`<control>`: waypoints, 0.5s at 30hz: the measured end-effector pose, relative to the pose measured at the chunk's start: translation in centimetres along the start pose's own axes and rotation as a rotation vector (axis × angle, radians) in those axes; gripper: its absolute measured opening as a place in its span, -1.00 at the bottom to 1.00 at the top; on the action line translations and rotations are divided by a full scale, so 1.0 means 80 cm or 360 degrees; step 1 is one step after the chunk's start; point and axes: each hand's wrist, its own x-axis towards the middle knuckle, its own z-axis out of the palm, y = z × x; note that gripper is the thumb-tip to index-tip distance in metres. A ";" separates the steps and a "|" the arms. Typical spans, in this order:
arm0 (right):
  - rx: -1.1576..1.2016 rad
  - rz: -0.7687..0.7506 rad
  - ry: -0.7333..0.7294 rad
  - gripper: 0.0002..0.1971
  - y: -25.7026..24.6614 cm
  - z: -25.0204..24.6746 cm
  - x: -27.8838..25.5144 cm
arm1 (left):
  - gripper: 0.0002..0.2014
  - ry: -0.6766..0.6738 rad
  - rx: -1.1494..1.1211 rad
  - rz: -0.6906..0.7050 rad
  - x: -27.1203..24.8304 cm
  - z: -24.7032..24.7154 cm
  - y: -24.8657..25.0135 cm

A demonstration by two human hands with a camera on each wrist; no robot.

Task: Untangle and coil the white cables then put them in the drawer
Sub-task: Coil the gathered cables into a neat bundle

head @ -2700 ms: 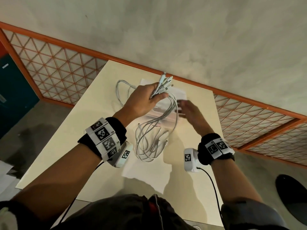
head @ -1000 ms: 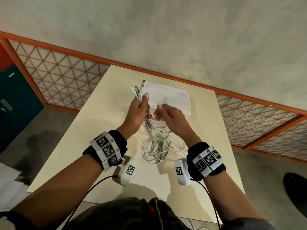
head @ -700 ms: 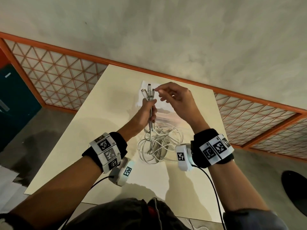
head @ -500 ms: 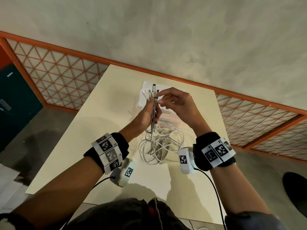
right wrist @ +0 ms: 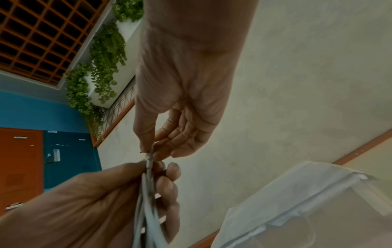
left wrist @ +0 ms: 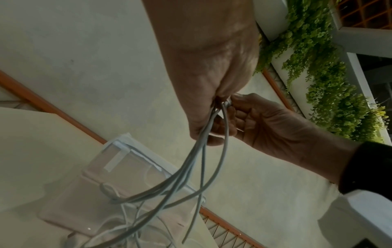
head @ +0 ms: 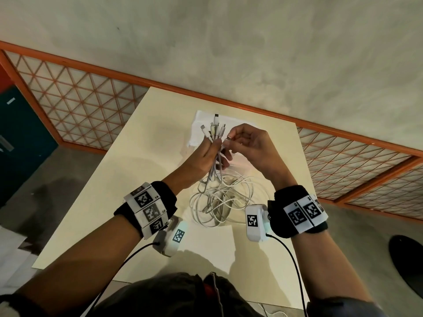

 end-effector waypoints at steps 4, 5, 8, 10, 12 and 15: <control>0.0018 -0.0009 0.0052 -0.88 -0.008 -0.010 0.001 | -0.79 -0.0011 0.0094 0.0041 0.003 -0.003 0.005; 0.0016 -0.0015 0.0081 -0.88 -0.010 -0.012 0.002 | -0.79 -0.0047 0.0092 0.0036 0.002 -0.005 0.005; -0.0036 -0.0020 0.0052 -0.86 -0.013 -0.014 0.005 | -0.77 -0.0140 0.0127 0.0032 -0.002 -0.005 0.007; -0.0068 -0.0035 0.0027 -0.87 -0.014 -0.011 0.006 | -0.76 -0.0151 0.0128 0.0049 -0.003 -0.001 0.005; -0.0059 -0.0048 0.0048 -0.87 -0.015 -0.009 0.006 | -0.77 -0.0109 0.0112 0.0072 -0.003 0.003 0.003; -0.0056 -0.0034 0.0101 -0.87 -0.015 -0.006 0.006 | -0.79 -0.0080 0.0143 0.0111 -0.005 0.005 0.001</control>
